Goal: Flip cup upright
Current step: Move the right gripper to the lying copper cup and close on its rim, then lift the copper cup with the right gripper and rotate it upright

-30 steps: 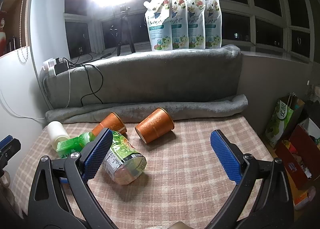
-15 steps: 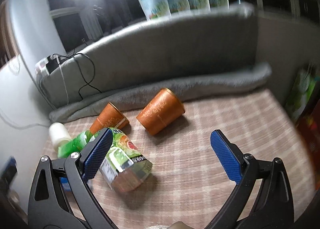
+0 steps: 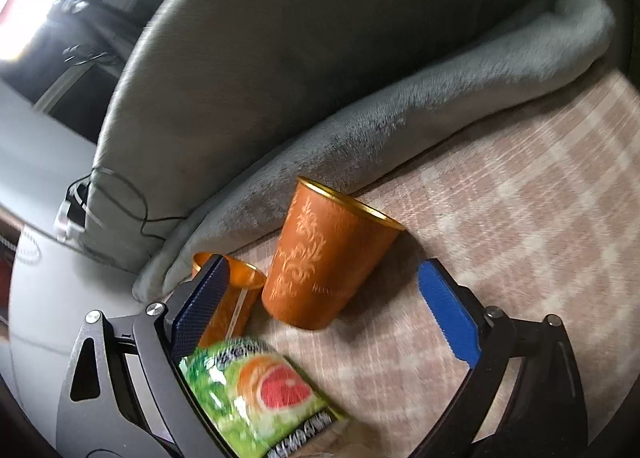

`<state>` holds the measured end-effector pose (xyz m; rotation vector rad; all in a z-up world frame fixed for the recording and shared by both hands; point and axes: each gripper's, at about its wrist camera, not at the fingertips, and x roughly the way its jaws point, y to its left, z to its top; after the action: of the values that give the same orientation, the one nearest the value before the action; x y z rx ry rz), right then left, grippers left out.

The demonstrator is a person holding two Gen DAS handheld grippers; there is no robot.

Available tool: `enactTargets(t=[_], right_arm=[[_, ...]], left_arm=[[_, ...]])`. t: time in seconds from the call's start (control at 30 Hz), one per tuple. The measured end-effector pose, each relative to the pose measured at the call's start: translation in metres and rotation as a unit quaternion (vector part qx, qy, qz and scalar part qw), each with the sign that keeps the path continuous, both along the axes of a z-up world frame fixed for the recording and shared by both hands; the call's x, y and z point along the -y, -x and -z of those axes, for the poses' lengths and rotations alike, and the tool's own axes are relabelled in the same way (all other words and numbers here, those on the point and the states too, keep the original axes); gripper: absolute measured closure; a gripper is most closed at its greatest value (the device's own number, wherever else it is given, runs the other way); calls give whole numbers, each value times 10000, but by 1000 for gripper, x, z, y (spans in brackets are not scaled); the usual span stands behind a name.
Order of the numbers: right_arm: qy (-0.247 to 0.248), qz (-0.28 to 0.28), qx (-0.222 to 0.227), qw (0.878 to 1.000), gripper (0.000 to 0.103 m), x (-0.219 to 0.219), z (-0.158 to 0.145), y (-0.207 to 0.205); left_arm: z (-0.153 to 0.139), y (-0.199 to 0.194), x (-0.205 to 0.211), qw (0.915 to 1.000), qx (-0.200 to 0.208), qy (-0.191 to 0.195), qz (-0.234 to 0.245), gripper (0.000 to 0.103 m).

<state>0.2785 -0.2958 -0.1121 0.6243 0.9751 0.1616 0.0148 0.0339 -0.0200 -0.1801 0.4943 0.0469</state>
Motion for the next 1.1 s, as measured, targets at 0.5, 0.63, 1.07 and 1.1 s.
enactTargets(t=[0.5, 0.63, 1.07, 1.1], right_arm=[[-356, -91, -191, 9991, 32, -8, 15, -17], [-169, -181, 137, 9996, 32, -2, -6, -3], [132, -1264, 445, 9909, 32, 4, -62, 93], [144, -1344, 414, 9900, 32, 10, -60, 101]], left_arm=[[0, -3, -3, 10000, -24, -25, -49, 19], [0, -3, -1, 10000, -47, -25, -4, 19], [13, -16, 8, 9946, -644, 587, 568, 19], [14, -17, 9, 9939, -684, 628, 595, 19]])
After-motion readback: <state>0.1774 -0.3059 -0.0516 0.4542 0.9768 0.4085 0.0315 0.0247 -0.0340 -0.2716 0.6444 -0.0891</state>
